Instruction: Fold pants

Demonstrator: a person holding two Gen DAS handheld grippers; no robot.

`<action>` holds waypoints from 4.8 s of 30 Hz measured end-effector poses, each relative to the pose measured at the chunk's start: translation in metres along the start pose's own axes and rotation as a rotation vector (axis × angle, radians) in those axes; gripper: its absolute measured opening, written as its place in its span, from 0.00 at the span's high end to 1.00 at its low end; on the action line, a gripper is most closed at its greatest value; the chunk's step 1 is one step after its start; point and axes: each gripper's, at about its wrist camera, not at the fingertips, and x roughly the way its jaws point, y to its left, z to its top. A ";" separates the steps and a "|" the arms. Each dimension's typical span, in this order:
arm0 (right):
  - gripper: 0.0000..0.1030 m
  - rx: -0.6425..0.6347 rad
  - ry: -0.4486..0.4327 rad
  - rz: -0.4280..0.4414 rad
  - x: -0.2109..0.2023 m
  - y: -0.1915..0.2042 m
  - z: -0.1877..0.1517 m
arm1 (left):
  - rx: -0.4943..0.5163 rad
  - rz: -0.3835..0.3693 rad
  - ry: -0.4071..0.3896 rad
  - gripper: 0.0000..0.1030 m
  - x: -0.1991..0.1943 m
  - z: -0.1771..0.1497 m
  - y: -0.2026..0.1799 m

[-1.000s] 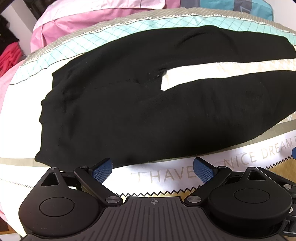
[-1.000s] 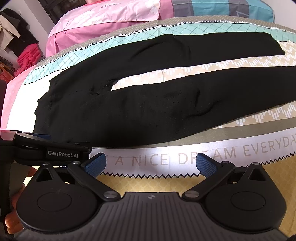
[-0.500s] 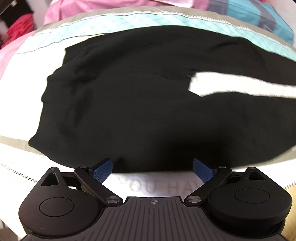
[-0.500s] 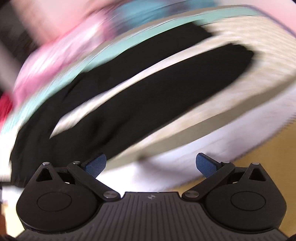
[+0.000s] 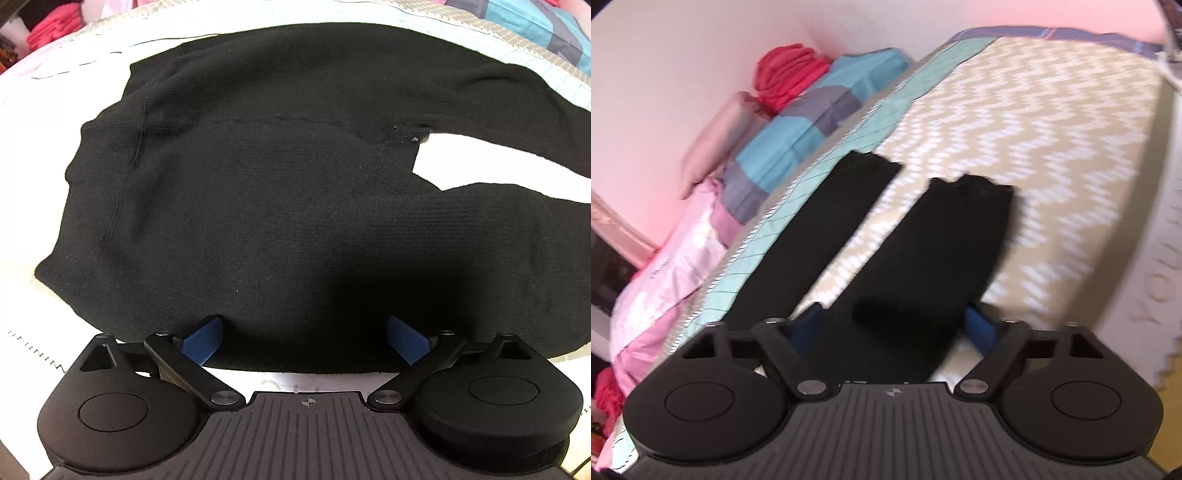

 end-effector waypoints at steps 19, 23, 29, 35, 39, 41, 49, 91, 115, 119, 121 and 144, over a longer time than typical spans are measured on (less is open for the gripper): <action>0.50 0.125 -0.092 -0.135 -0.043 -0.059 0.013 | 0.073 -0.037 0.019 0.00 -0.005 -0.006 -0.004; 0.93 0.041 -0.060 -0.214 -0.024 -0.055 0.021 | 0.073 -0.046 0.017 0.00 -0.005 -0.006 -0.003; 0.44 0.204 -0.164 -0.339 -0.065 -0.053 0.002 | 0.075 -0.053 -0.007 0.00 -0.012 -0.010 0.008; 0.45 0.136 0.014 -0.051 -0.084 -0.003 -0.078 | 0.076 -0.068 -0.067 0.00 -0.025 -0.016 0.019; 0.58 0.084 0.151 -0.021 -0.052 0.025 -0.109 | 0.082 -0.058 -0.063 0.00 -0.017 -0.011 0.018; 0.62 0.066 0.127 -0.020 -0.046 0.031 -0.107 | 0.091 -0.058 -0.057 0.00 -0.008 -0.010 0.019; 0.94 0.089 0.143 -0.050 -0.066 0.002 -0.103 | 0.138 -0.083 -0.069 0.00 -0.001 -0.017 0.029; 0.97 -1.192 0.343 0.250 -0.021 0.232 -0.275 | 0.076 -0.035 -0.139 0.00 -0.010 -0.024 0.066; 0.47 -0.953 0.225 0.020 -0.049 0.167 -0.199 | 0.045 -0.046 -0.136 0.00 -0.023 -0.006 0.060; 0.92 -0.915 0.267 0.066 -0.039 0.158 -0.200 | 0.088 -0.071 -0.169 0.00 -0.030 0.011 0.032; 0.94 -0.951 0.255 0.071 -0.053 0.156 -0.207 | 0.121 -0.079 -0.170 0.00 -0.026 0.015 0.017; 0.78 -0.771 0.154 -0.097 -0.061 0.096 -0.156 | 0.153 -0.048 -0.118 0.00 0.007 0.006 0.009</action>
